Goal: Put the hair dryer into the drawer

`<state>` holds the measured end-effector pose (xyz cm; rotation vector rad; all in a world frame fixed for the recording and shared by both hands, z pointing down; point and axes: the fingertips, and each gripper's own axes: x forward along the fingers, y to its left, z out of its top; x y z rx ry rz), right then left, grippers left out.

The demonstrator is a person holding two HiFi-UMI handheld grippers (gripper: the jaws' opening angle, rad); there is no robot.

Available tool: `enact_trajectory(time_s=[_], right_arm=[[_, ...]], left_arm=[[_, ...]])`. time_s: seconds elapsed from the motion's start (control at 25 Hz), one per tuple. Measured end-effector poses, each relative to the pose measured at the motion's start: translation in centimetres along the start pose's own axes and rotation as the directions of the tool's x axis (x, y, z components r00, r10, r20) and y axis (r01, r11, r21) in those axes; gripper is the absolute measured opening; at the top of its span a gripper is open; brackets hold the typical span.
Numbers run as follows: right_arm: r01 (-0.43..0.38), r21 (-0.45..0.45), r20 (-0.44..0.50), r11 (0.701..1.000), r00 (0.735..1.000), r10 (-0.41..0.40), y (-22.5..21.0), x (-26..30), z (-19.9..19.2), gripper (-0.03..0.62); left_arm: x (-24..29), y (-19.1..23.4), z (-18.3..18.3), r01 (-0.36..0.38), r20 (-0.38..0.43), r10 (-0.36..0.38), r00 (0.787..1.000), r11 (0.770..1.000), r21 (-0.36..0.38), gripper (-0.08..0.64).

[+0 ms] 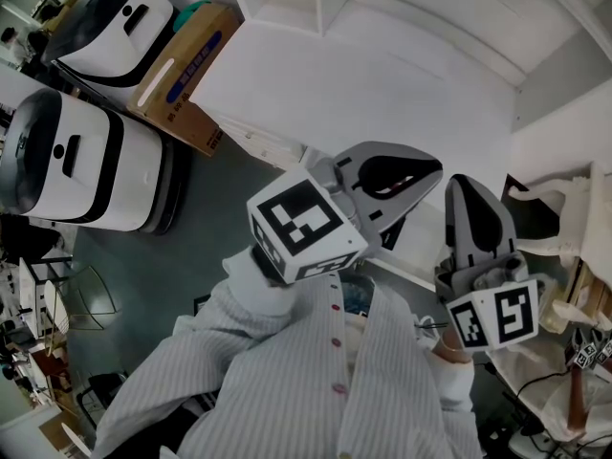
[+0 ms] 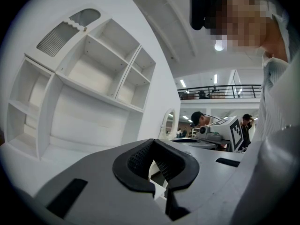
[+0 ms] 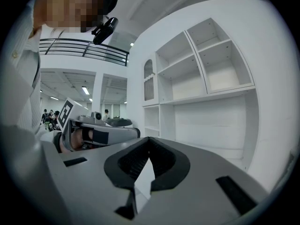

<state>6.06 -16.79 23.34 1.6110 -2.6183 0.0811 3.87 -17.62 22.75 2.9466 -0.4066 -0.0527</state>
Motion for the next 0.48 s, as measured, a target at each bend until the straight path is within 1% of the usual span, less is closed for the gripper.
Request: enact_trajectory(time_s=[0.2, 0.48], right_arm=[[0.001, -0.003, -0.013, 1.0, 1.0, -0.001, 0.2, -0.4, -0.1, 0.011], [0.018, -0.002, -0.019, 1.0, 1.0, -0.018, 0.0, -1.1, -0.4, 0.011]], left_arm=[[0.2, 0.0, 0.1, -0.008, 0.006, 0.008, 1.0, 1.0, 0.006, 0.009], [0.1, 1.3, 2.0, -0.029, 0.023, 0.027, 0.999, 0.995, 0.091, 0.009]])
